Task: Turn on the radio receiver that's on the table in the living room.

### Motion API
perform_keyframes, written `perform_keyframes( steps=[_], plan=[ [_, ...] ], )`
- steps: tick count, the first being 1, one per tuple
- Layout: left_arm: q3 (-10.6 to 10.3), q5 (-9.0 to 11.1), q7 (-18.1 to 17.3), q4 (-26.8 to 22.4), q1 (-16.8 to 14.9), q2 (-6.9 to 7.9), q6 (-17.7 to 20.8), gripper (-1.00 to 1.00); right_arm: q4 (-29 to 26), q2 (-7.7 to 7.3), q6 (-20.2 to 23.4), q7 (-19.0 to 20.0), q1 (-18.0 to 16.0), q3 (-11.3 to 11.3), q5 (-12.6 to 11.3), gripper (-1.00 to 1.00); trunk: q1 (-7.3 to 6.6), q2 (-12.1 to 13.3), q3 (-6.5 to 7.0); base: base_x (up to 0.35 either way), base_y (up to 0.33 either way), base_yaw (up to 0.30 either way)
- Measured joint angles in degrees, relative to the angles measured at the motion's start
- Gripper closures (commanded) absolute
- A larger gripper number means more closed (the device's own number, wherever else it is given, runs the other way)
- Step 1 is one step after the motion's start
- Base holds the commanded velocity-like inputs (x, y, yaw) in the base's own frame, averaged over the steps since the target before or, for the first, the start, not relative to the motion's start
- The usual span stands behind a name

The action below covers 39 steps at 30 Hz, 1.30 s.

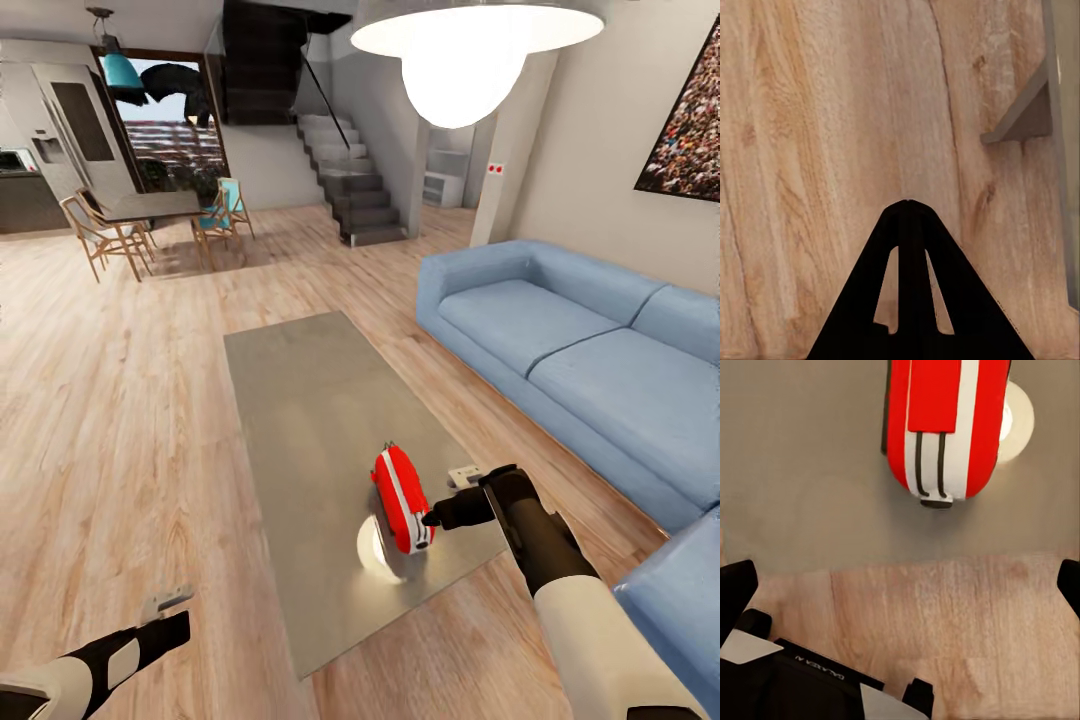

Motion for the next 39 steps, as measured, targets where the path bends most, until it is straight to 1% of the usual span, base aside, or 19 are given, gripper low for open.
perform_keyframes(
  steps=[6, 32, 39],
  plan=[
    [0.0, 0.0, 0.0, 0.0, 0.0, 0.02, 0.0, 1.00, 0.0, -0.04, 0.0, 0.0, 0.0, 0.0, 0.0, -1.00, -1.32, 2.4, 1.08, -0.223, 0.000, 0.000],
    [0.0, 0.0, 0.0, 0.0, 0.0, -0.07, 0.0, 1.00, 0.0, 0.00, 0.0, 0.0, 0.0, 0.0, 0.0, -1.00, -7.03, 12.8, 5.74, -0.007, 0.000, 0.000],
    [0.0, 0.0, 0.0, 0.0, 0.0, -0.07, -0.1, 1.00, 0.0, -0.01, 0.0, 0.0, 0.0, 0.0, 0.0, -1.00, -8.57, 15.6, 7.00, -0.115, 0.058, 0.000]
  ],
)
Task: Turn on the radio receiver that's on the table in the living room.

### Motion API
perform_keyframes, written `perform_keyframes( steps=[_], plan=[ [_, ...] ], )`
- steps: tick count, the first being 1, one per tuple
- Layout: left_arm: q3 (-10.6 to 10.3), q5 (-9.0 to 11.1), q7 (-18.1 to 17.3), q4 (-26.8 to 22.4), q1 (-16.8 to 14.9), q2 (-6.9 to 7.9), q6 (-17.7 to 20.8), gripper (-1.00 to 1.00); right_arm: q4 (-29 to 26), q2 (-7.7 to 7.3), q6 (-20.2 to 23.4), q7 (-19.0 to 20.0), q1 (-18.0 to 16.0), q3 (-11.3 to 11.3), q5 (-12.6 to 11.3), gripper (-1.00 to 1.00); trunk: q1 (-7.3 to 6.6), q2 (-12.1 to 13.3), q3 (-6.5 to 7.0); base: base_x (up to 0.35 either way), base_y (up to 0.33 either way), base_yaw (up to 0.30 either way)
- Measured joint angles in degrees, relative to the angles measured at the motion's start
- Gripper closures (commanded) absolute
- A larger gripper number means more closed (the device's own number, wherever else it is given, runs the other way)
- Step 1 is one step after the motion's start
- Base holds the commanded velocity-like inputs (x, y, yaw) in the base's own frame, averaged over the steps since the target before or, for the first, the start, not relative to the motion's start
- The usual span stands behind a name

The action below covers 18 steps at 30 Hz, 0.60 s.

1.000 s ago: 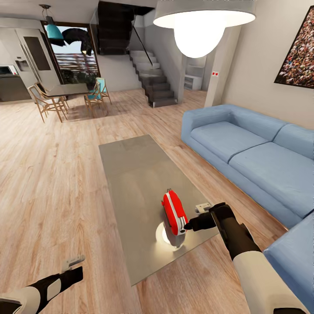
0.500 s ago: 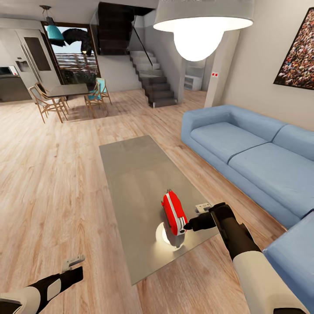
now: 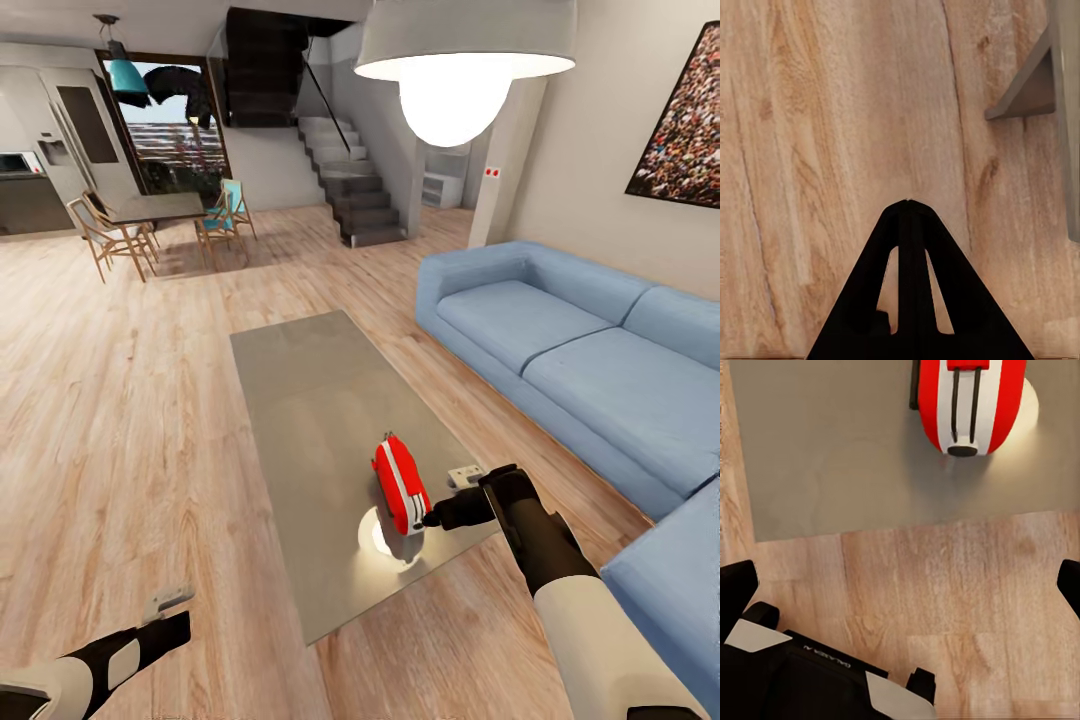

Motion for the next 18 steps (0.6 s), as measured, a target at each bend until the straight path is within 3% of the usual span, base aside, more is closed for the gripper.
perform_keyframes(
  steps=[18],
  plan=[
    [0.0, 0.0, -0.1, 0.0, 0.0, 0.00, 0.0, 1.00, 0.0, 0.01, 0.0, 0.0, 0.0, 0.0, 0.0, -1.00, -3.95, 7.2, 3.23, -0.239, 0.187, 0.000]
  ],
)
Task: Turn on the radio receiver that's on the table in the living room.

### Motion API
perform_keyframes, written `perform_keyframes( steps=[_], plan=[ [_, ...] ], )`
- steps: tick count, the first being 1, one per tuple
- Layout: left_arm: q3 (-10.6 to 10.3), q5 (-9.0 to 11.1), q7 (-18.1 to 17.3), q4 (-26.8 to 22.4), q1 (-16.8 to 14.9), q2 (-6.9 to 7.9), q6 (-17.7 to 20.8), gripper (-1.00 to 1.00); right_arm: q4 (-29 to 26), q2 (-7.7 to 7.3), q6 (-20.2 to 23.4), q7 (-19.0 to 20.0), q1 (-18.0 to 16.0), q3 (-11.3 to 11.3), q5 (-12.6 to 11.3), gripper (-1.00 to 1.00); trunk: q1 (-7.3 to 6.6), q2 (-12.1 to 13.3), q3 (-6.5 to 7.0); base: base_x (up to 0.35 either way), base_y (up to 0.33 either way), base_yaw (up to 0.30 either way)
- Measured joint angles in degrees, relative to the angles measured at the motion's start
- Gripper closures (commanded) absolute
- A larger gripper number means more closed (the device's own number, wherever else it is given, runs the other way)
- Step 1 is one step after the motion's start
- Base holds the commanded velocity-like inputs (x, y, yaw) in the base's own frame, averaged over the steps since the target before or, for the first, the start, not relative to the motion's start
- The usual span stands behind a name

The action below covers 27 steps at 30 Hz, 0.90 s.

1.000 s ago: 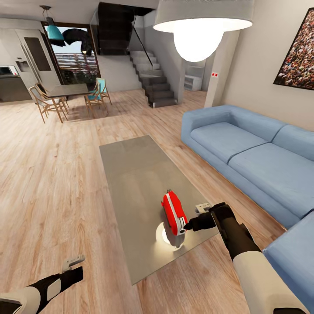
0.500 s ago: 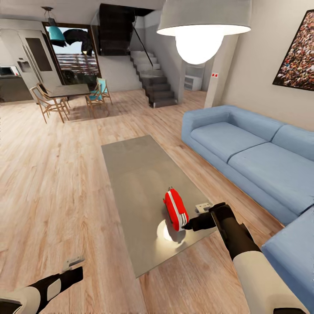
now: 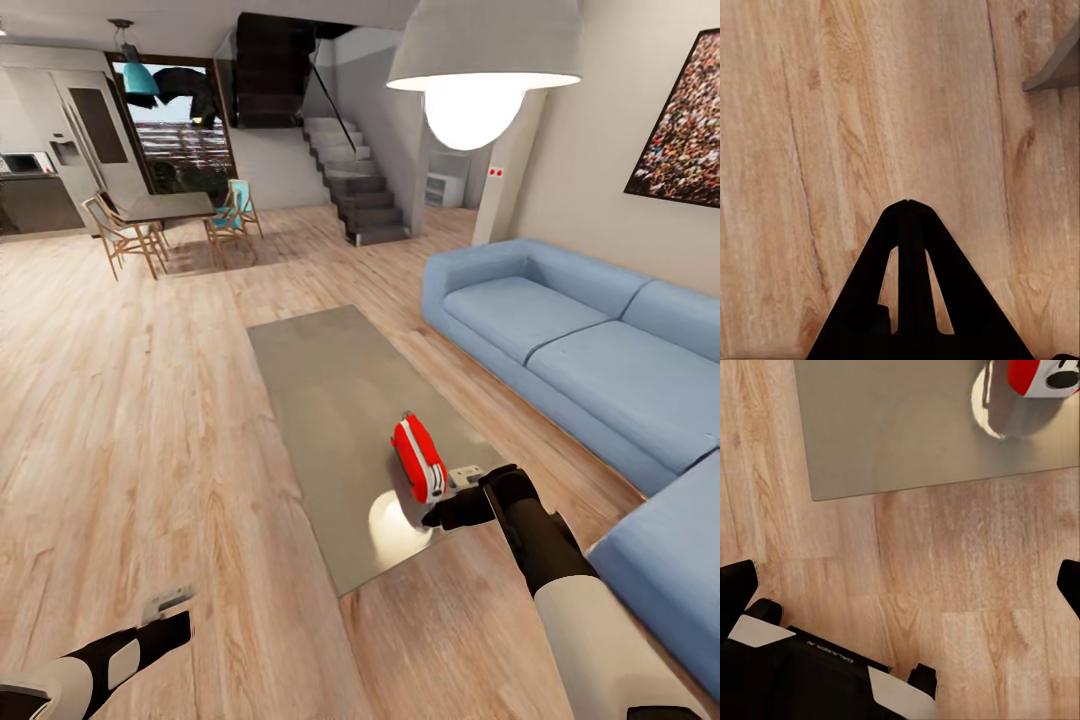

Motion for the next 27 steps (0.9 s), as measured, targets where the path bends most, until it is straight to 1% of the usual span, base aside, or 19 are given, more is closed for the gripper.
perform_keyframes(
  steps=[4, 11, 15, 17, 18, 21, 22, 25, 27],
  plan=[
    [0.0, 0.0, 0.0, 0.0, 0.0, 0.00, 0.0, 1.00, 0.0, 0.00, 0.0, 0.0, 0.0, 0.1, 0.0, -1.00, -0.88, 1.6, 0.72, -0.178, 0.182, 0.000],
    [0.0, 0.0, 0.0, 0.0, 0.0, -0.11, 0.0, 1.00, 0.1, 0.05, 0.0, 0.0, 0.0, 0.1, 0.1, -1.00, -2.42, 4.4, 1.97, -0.027, 0.030, 0.000],
    [0.0, 0.0, 0.0, 0.0, 0.0, -0.16, 0.0, 1.00, 0.5, 0.39, -0.1, -0.1, 0.0, 0.1, 0.0, -1.00, -2.42, 4.4, 1.98, -0.003, 0.003, 0.000],
    [0.0, 0.0, 0.0, 0.0, 0.0, -0.22, -0.1, 1.00, 1.0, 0.58, -0.8, -0.2, 0.1, 0.0, -0.1, -1.00, -2.42, 4.4, 1.98, 0.000, 0.001, 0.000],
    [0.0, 0.0, 0.1, 0.0, 0.0, -0.31, -0.1, 1.00, 1.8, 0.64, -1.9, -0.2, 0.1, -0.1, -0.1, -1.00, -2.42, 4.4, 1.98, 0.000, 0.000, 0.000],
    [-0.1, 0.0, 0.0, 0.0, 0.1, -0.56, -0.6, 1.00, 6.7, 0.37, -6.6, -1.4, 0.1, -0.4, -0.1, -1.00, -2.42, 4.4, 1.98, 0.000, 0.000, 0.000],
    [-0.2, 0.0, 0.0, 0.0, 0.2, -0.61, -0.7, 1.00, 7.9, 0.33, -7.4, -1.9, 0.2, -0.5, -0.1, -1.00, -2.42, 4.4, 1.98, 0.000, 0.000, 0.000],
    [-0.2, 0.0, 0.0, 0.0, 0.5, -0.72, -0.9, 1.00, 15.6, 0.10, -12.0, -7.0, 0.3, -0.6, 0.0, -1.00, -2.42, 4.4, 1.97, 0.000, 0.000, 0.000],
    [-0.3, 0.0, 0.0, 0.1, 1.3, -0.64, -1.0, 1.00, 22.4, -0.28, -17.0, -11.5, 0.3, -0.6, -0.1, -1.00, -2.42, 4.4, 1.97, 0.000, 0.000, 0.000]
  ],
)
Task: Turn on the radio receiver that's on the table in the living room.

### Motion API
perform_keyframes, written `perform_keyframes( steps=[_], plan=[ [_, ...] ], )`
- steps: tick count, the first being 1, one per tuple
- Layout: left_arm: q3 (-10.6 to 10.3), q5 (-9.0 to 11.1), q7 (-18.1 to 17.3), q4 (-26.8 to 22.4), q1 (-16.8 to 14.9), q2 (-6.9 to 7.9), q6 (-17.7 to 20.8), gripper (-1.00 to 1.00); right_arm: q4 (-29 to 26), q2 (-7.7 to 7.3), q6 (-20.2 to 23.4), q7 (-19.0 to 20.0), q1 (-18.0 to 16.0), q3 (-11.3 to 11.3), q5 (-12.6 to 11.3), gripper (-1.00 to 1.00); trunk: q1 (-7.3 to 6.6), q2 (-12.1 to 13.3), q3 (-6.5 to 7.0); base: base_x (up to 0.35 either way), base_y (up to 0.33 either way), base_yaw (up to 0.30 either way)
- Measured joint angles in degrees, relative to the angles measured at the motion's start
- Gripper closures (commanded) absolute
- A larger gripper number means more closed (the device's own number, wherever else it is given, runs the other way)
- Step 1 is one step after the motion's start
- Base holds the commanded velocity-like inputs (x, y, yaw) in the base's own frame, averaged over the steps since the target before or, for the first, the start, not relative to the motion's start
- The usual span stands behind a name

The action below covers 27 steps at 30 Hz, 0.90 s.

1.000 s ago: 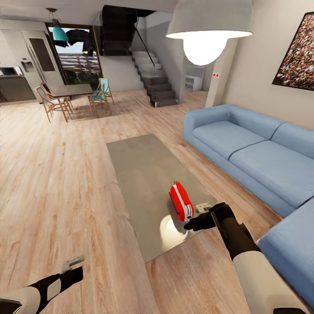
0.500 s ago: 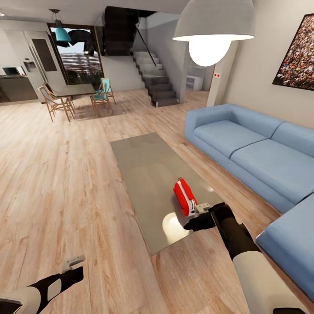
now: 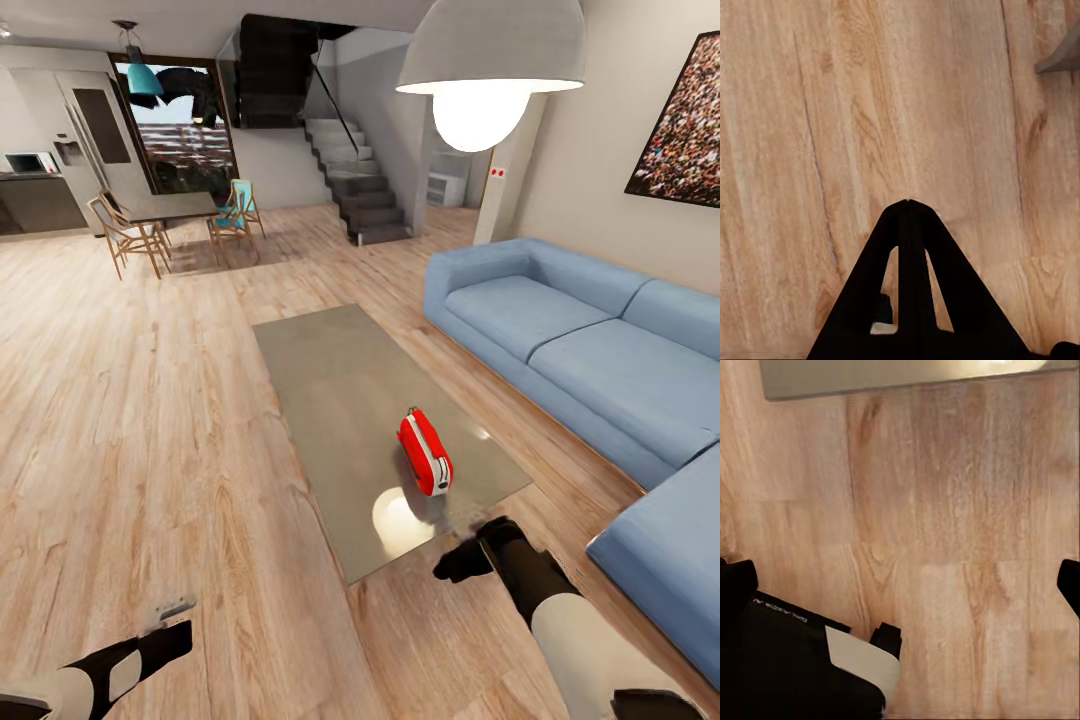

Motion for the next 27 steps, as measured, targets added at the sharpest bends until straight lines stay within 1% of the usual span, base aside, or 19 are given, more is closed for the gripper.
perform_keyframes(
  steps=[2, 3, 6, 7, 8, 9, 11, 12, 14, 15, 17, 18, 19, 21, 23, 24, 26, 27],
  plan=[
    [-0.1, 0.0, 0.0, 0.0, 1.4, 0.34, -0.2, 1.00, 8.2, -0.84, -7.0, -5.1, 0.0, 0.0, -0.1, -1.00, 0.00, 0.0, 0.00, 0.000, 0.000, 0.000],
    [-0.1, 0.0, 0.0, 0.0, 1.8, 0.42, -0.3, 1.00, 10.6, -1.09, -9.0, -6.6, 0.0, 0.0, -0.1, -1.00, 0.00, 0.0, 0.00, 0.000, 0.000, 0.000],
    [-0.2, -0.1, 0.0, 0.0, 5.0, 1.34, -1.0, 1.00, 24.5, -3.02, -21.4, -15.3, 0.0, 0.0, -0.3, -1.00, -0.01, 0.0, -0.01, 0.000, 0.000, 0.000],
    [-0.3, -0.1, 0.0, 0.0, 5.7, 1.50, -1.1, 1.00, 26.9, -3.44, -23.6, -16.7, 0.0, 0.0, -0.3, -1.00, 0.00, 0.0, 0.00, 0.000, 0.000, 0.000],
    [-0.4, -0.1, 0.0, 0.0, 7.0, 1.76, -1.2, 1.00, 30.6, -4.17, -27.5, -19.1, 0.1, 0.0, -0.4, -1.00, -0.01, 0.0, -0.01, 0.000, 0.000, 0.000],
    [-0.4, -0.1, 0.0, 0.0, 8.2, 1.93, -1.3, 1.00, 33.2, -4.90, -30.9, -21.2, 0.2, 0.0, -0.5, -1.00, -0.01, 0.0, 0.00, 0.000, 0.000, 0.000],
    [-0.4, -0.1, 0.1, 0.0, 10.9, 2.08, -1.5, 1.00, 35.7, -6.18, -35.1, -24.3, 1.7, 0.0, -1.2, -1.00, -0.01, 0.0, -0.01, 0.000, 0.000, 0.000],
    [-0.4, -0.1, 0.1, 0.0, 12.1, 2.09, -1.7, 1.00, 36.4, -6.65, -36.3, -25.2, 3.0, 0.0, -2.2, -1.00, -0.01, 0.0, -0.01, 0.000, 0.000, 0.000],
    [-0.5, -0.1, 0.0, 0.0, 14.5, 2.02, -2.7, 1.00, 37.0, -7.18, -37.5, -26.2, 5.8, 0.0, -5.8, -1.00, -0.01, 0.0, -0.01, 0.000, 0.000, 0.000],
    [-0.5, -0.1, 0.0, 0.0, 15.1, 2.01, -3.0, 1.00, 37.1, -7.25, -37.8, -26.3, 6.6, 0.0, -6.8, -1.00, 0.00, 0.0, 0.00, 0.000, 0.000, 0.000],
    [-1.0, -0.1, 0.0, 0.0, 17.5, 1.99, -4.8, 1.00, 37.3, -7.37, -38.9, -26.7, 9.0, 0.0, -9.9, -1.00, -0.01, 0.0, 0.00, 0.000, 0.000, 0.000],
    [-1.7, -0.4, 0.0, 0.0, 18.8, 1.98, -6.1, 1.00, 37.3, -7.31, -39.3, -26.7, 10.1, 0.0, -10.8, -1.00, -0.01, 0.0, 0.00, 0.000, 0.000, 0.000],
    [-2.1, -0.7, 0.0, 0.0, 19.5, 1.96, -6.8, 1.00, 37.3, -7.26, -39.5, -26.8, 10.7, 0.0, -11.1, -1.00, -0.01, 0.0, 0.00, 0.000, 0.000, 0.000],
    [-3.7, -2.4, -0.1, 0.1, 22.1, 1.82, -9.9, 1.00, 37.4, -6.91, -39.9, -26.8, 13.0, 0.0, -11.9, -1.00, -0.01, 0.0, 0.00, 0.000, 0.000, 0.000],
    [-4.4, -5.1, -0.1, 0.1, 24.8, 1.54, -12.4, 1.00, 37.4, -6.02, -40.1, -26.9, 15.1, 0.1, -12.2, -1.00, -0.01, 0.0, 0.00, 0.000, 0.000, 0.000],
    [-4.5, -5.8, -0.1, 0.1, 25.4, 1.43, -12.8, 1.00, 37.4, -5.72, -40.1, -26.9, 15.6, 0.1, -12.2, -1.00, 0.00, 0.0, 0.00, 0.000, 0.000, 0.000],
    [-4.7, -8.8, -0.1, 0.1, 27.0, 1.13, -13.8, 1.00, 37.4, -4.63, -40.1, -26.9, 17.0, 0.1, -12.3, -1.00, -0.01, 0.0, 0.00, 0.000, 0.000, 0.000],
    [-4.7, -9.4, -0.1, 0.1, 27.2, 1.08, -13.9, 1.00, 37.4, -4.43, -40.1, -26.9, 17.2, 0.1, -12.3, -1.00, 0.00, 0.0, 0.01, 0.000, 0.000, 0.000]
  ],
)
